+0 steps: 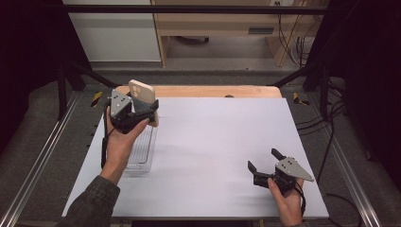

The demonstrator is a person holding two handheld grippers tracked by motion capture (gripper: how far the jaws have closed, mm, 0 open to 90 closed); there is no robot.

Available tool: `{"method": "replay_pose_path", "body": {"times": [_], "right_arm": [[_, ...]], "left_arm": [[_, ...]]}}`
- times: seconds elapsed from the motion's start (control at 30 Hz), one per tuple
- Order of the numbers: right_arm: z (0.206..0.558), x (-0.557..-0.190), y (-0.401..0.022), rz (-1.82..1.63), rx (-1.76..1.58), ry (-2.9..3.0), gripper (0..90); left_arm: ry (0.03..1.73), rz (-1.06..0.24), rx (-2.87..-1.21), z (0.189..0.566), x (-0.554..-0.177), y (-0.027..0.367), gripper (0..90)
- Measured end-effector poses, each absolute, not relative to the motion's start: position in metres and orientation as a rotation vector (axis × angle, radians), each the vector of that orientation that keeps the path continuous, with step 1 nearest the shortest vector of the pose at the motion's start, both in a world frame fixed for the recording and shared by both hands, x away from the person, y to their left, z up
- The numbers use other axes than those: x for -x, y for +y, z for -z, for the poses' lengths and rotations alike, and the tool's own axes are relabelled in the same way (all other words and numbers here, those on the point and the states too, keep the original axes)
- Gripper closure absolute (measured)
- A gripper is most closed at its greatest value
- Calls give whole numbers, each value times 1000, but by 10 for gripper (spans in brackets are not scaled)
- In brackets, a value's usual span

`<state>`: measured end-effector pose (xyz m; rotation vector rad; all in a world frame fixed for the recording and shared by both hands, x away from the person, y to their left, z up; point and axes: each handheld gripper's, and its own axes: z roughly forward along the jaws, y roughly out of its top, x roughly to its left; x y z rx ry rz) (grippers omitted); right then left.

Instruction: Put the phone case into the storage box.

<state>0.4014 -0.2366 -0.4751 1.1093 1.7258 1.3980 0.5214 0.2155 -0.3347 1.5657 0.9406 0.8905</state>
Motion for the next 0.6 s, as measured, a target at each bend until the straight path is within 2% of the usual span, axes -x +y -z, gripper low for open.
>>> {"method": "replay_pose_path", "body": {"times": [0.6], "right_arm": [[476,-401,-235,-1403,-1084,1733,28]], "left_arm": [[1062,-969,-1503,341,-551,249,107]]}}
